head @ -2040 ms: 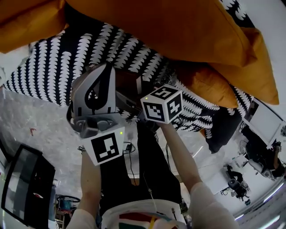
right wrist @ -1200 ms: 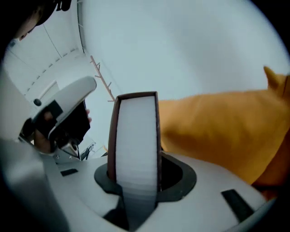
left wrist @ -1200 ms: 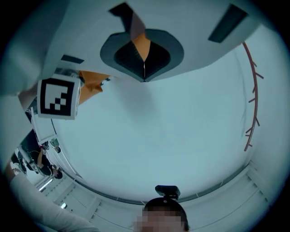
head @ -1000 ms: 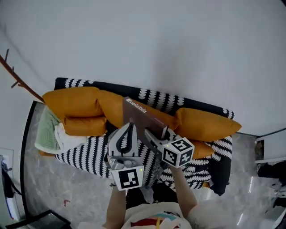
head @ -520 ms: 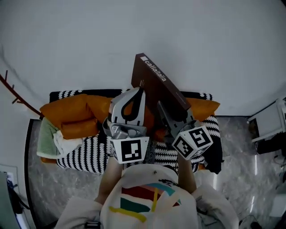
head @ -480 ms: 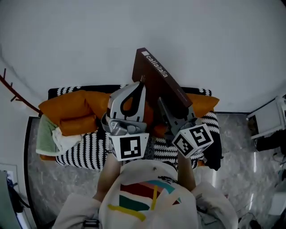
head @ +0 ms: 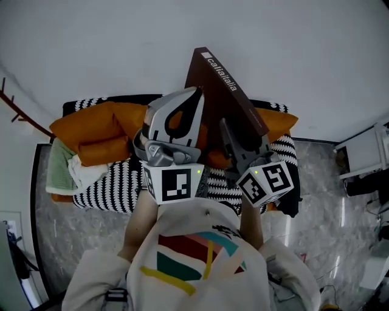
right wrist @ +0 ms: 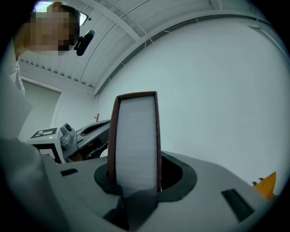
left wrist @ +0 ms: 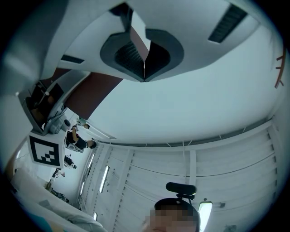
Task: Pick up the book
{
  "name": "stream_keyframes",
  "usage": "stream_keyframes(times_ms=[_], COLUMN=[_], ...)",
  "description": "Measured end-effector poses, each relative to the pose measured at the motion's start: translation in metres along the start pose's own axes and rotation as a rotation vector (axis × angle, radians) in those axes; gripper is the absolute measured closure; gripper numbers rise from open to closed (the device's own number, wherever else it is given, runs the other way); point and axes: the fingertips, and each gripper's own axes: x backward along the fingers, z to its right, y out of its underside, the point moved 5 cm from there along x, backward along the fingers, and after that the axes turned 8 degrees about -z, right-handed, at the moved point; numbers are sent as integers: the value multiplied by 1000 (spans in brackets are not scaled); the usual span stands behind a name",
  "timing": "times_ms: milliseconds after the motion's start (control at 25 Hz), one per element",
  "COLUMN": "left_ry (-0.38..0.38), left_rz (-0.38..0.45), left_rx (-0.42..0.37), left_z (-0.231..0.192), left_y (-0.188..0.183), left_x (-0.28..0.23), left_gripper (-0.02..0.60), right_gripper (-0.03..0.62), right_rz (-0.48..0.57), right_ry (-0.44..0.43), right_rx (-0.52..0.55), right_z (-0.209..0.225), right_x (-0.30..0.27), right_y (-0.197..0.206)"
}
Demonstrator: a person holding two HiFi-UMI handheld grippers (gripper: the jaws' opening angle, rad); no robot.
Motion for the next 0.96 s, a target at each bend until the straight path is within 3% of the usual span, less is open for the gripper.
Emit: stream_keyframes(times_ms=[960], left_ry=[-62], left_rz=[-52], left_rx=[-1], left_z=[-17], left_y=[13], left_x=[16], left_gripper=[574], right_gripper=[439], right_rz=[7], right_ry=[6], right_rx=[36], right_z=[-2], right_x=[3], right_y=[-4])
